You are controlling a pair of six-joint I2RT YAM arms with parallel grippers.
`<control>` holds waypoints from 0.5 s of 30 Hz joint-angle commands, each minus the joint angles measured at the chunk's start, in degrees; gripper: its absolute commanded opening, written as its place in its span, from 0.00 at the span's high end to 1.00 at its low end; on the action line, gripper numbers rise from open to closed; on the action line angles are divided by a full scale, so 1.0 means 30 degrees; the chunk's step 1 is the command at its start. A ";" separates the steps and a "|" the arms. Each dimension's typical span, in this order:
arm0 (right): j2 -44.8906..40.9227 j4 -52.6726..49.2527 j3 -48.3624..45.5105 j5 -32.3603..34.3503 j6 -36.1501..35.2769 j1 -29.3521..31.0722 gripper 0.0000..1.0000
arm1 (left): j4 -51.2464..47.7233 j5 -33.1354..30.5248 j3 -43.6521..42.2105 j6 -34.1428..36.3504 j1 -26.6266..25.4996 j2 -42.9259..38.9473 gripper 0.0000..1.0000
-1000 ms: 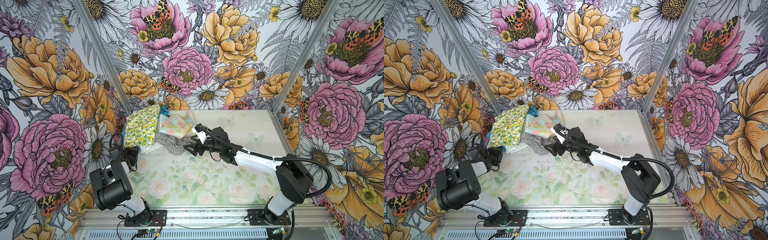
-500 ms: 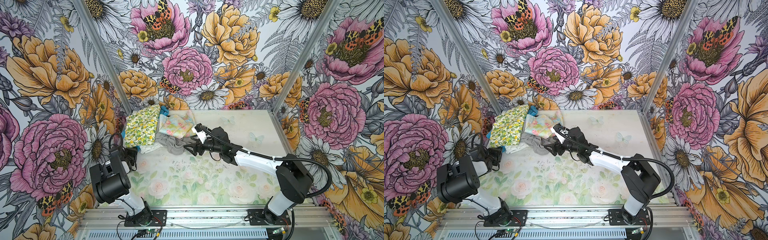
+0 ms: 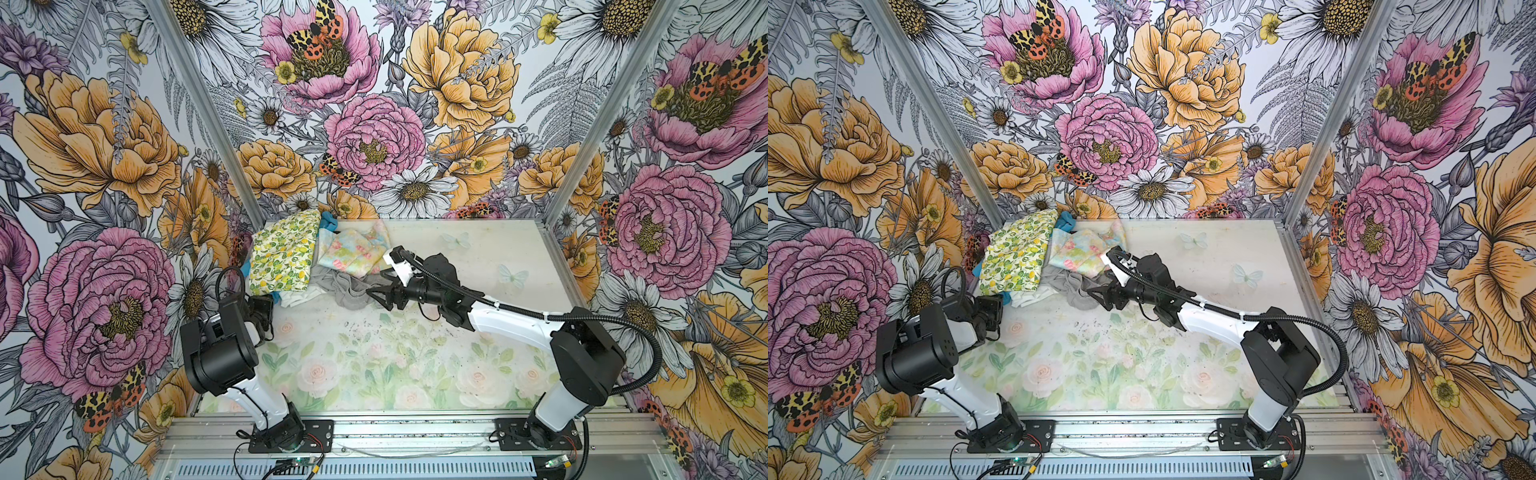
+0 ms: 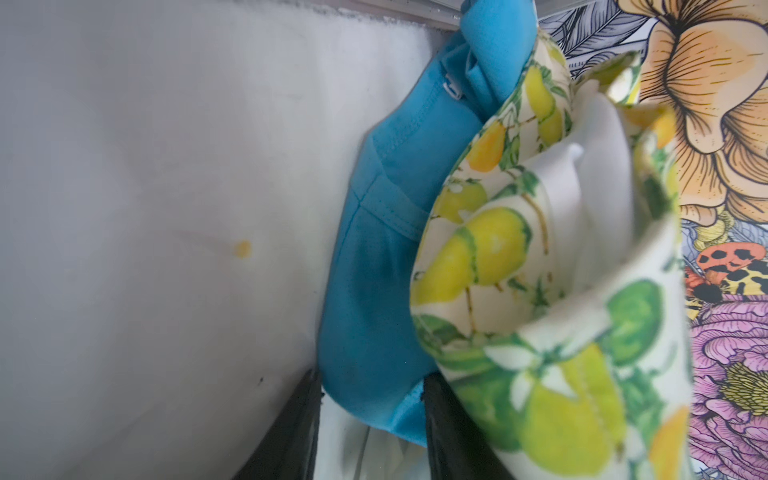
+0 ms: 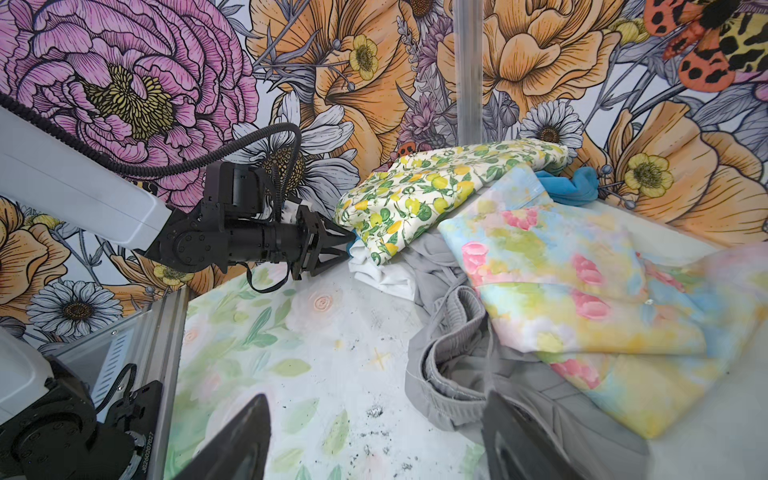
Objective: Pick out a specific cloth from the pile
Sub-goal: 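Close the left gripper on the turquoise shirt edge under the lemon cloth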
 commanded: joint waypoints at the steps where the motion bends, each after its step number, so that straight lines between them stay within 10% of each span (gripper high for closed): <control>1: 0.0304 0.0792 -0.0220 0.0089 -0.0114 0.0102 0.19 | 0.1052 -0.0659 0.0302 -0.0303 -0.0040 0.0512 0.58; 10: 0.0305 0.1092 -0.0408 0.0267 -0.0116 0.0105 0.20 | 0.3715 -0.0794 0.0067 -0.1463 -0.0516 0.2743 0.70; 15: 0.0133 0.1231 -0.0640 0.0706 -0.0231 0.0103 0.22 | 0.5561 -0.0740 0.0016 -0.2271 -0.0710 0.3756 0.93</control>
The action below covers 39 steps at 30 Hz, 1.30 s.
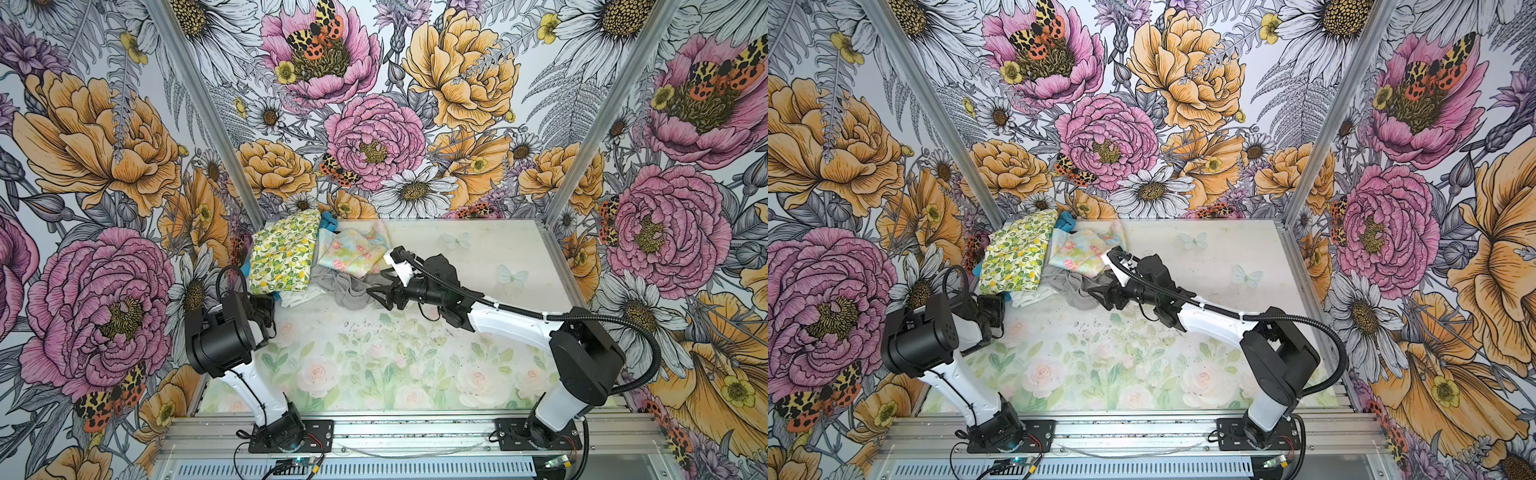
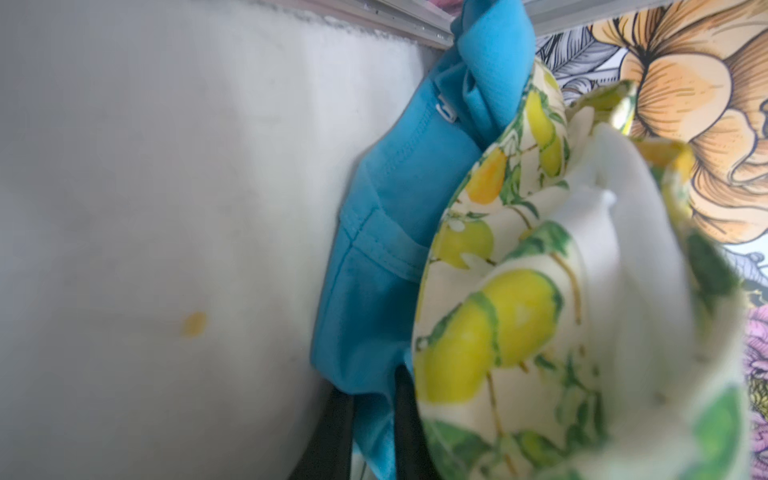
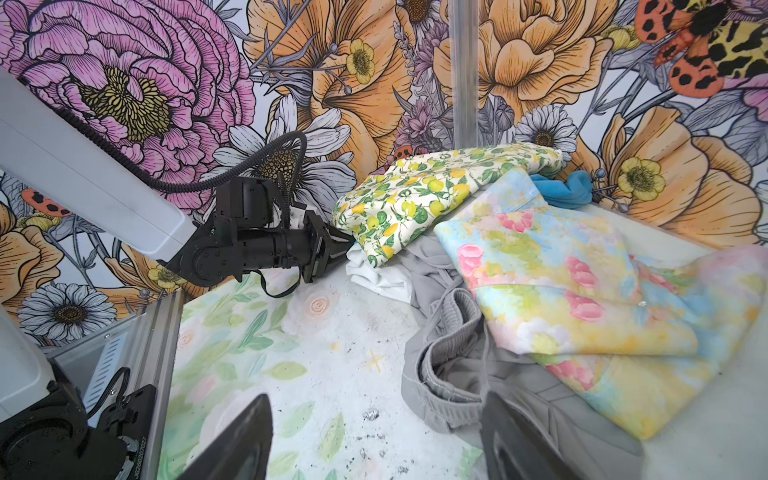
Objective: Pick out a specific cloth from the pile
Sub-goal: 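Close the left gripper on the turquoise shirt edge under the lemon cloth, then lift the turquoise shirt up out of the pile with the left gripper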
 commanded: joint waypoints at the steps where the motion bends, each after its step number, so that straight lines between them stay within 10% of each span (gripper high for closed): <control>1: 0.0063 0.0707 -0.0411 0.0481 -0.0217 0.0108 0.22 | 0.1055 -0.0508 -0.0116 -0.0499 -0.0194 0.0748 0.98; 39: -0.1233 0.0561 -0.0631 0.2532 0.1359 0.0328 0.27 | -0.8226 0.0033 0.2204 0.0597 0.0386 -1.3199 1.00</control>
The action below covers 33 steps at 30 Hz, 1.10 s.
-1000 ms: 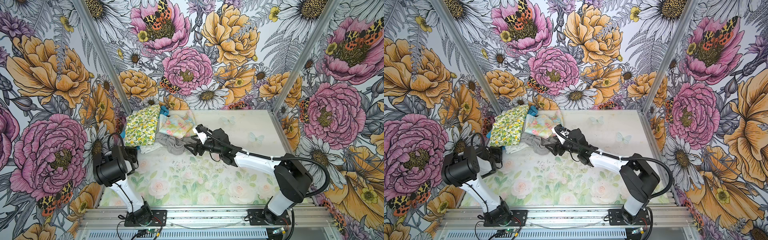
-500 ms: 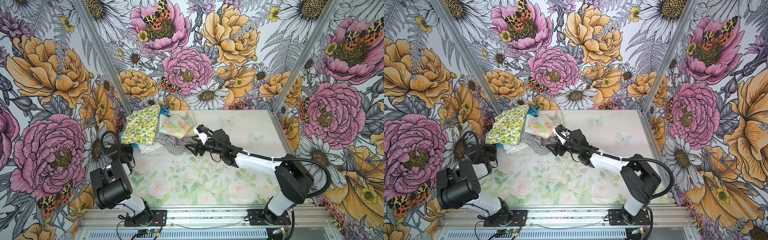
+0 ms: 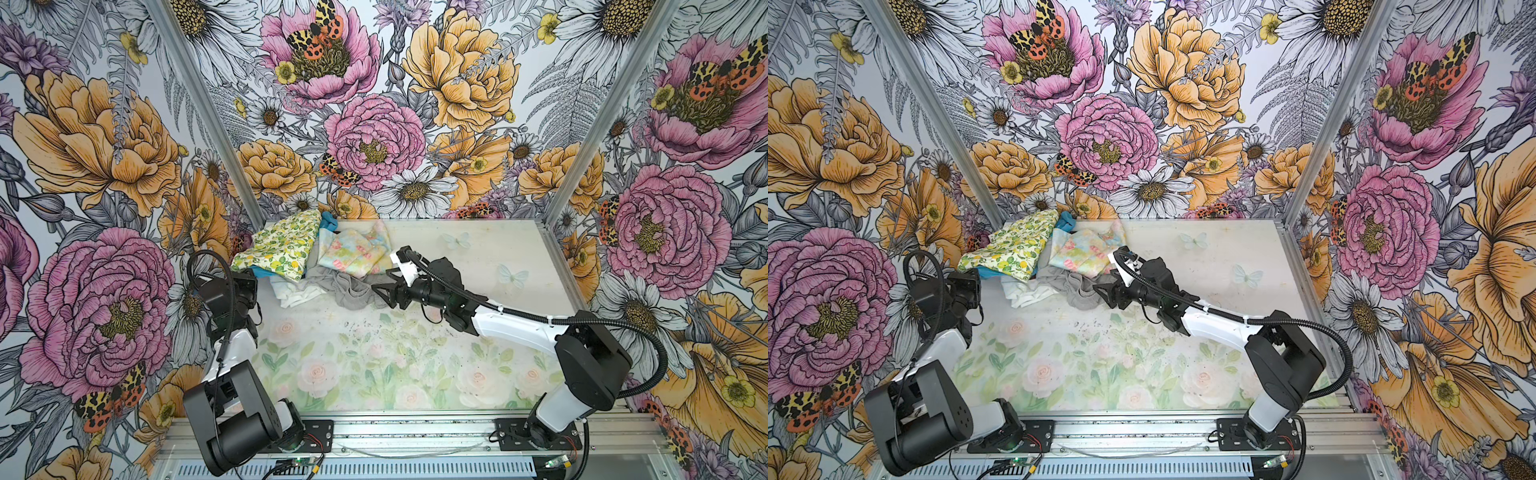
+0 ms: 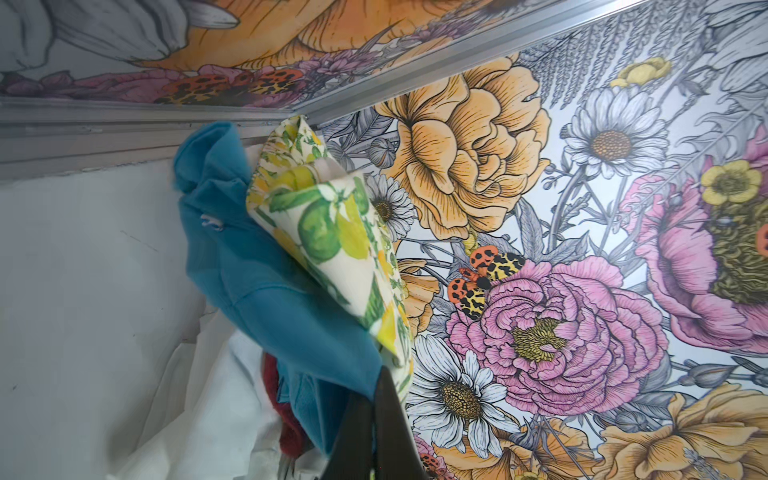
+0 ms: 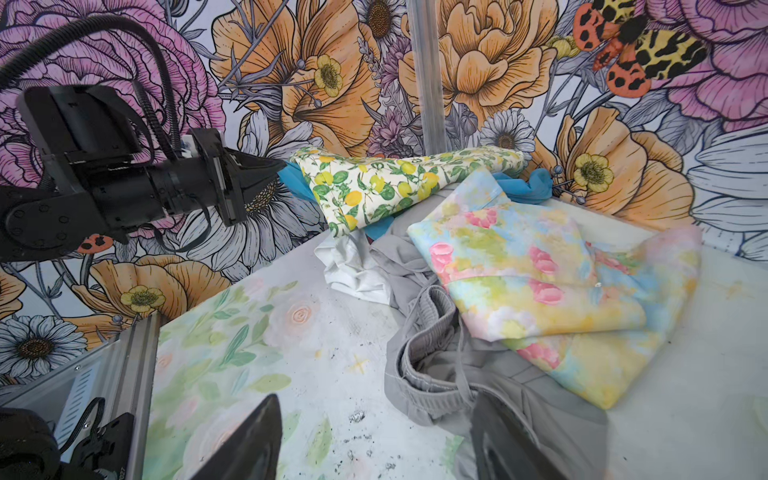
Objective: Pick out a specific cloth from the pile
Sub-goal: 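Lift the turquoise shirt up out of the pile with the left gripper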
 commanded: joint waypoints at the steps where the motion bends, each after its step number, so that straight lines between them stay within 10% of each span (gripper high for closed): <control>1: -0.0556 0.0045 0.0176 0.0672 0.0382 0.0199 0.27 | -0.0663 0.0264 0.1285 0.0530 -0.0140 -0.0703 1.00; 33: -0.0445 0.0104 0.0774 0.4421 0.0817 0.0371 0.28 | -0.4260 0.0683 1.1343 0.3238 -0.6655 0.0472 1.00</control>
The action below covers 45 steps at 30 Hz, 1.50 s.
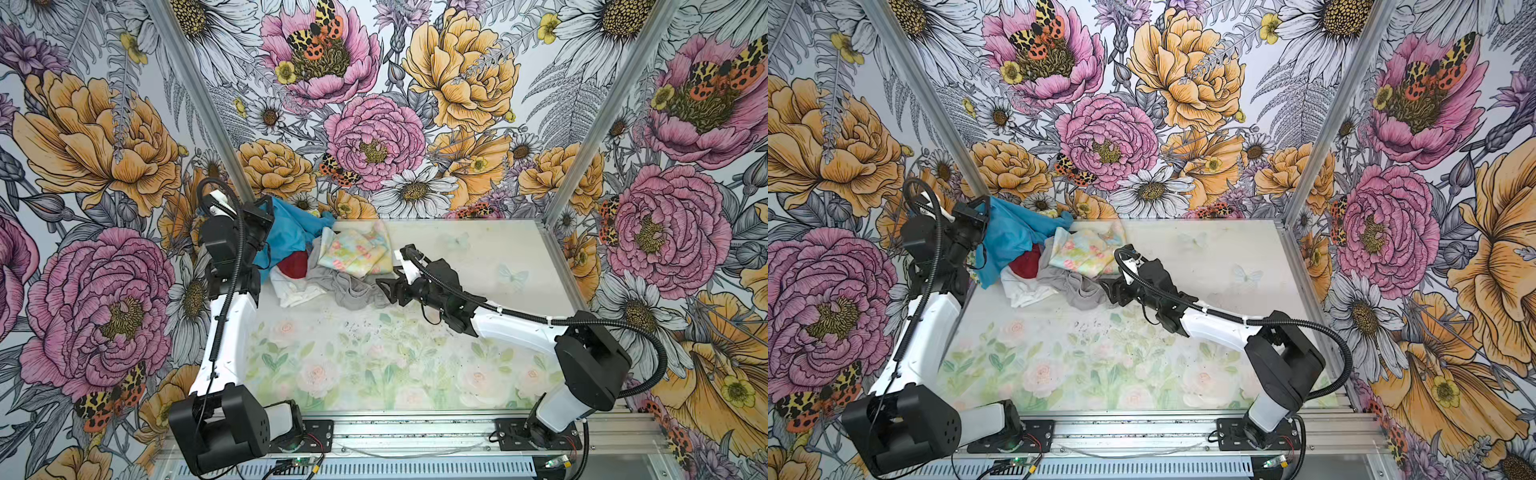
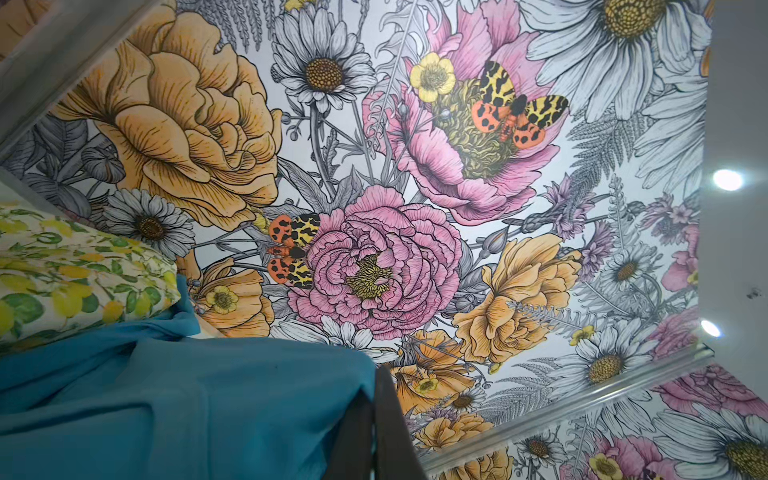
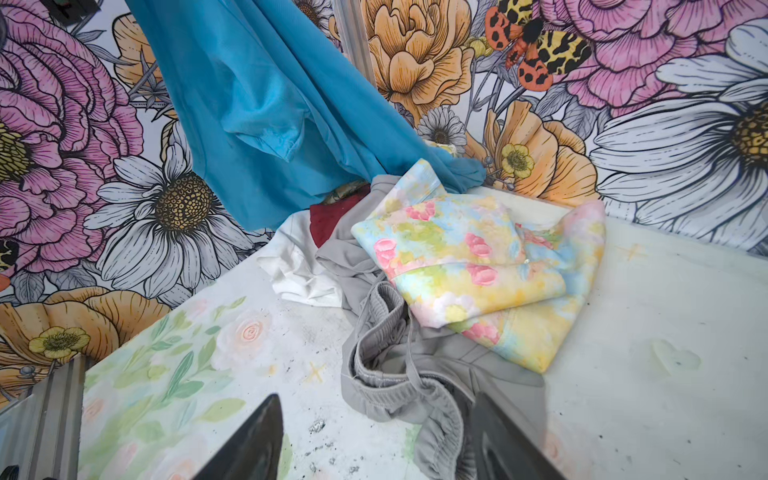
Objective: Pick out a specific cloth from the pile
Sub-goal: 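Lift the turquoise shirt up out of the pile with the left gripper, then grasp the hanging turquoise shirt with the right gripper beside the left gripper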
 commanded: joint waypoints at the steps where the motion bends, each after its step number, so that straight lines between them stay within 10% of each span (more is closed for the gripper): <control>1: -0.0454 0.0782 0.0765 0.0790 0.0209 0.0119 0.28 | -0.0739 0.0578 0.1339 0.1168 -0.0867 0.0005 1.00; 28: -0.0554 0.4616 0.2298 0.1136 0.0987 0.1043 0.22 | -0.2880 0.0925 0.7163 0.3004 -0.5526 0.0926 1.00; 45: 0.3461 0.8258 0.4008 0.2486 -0.0399 0.3121 0.01 | -0.3226 0.0858 0.4903 0.3941 -0.8670 -0.0396 1.00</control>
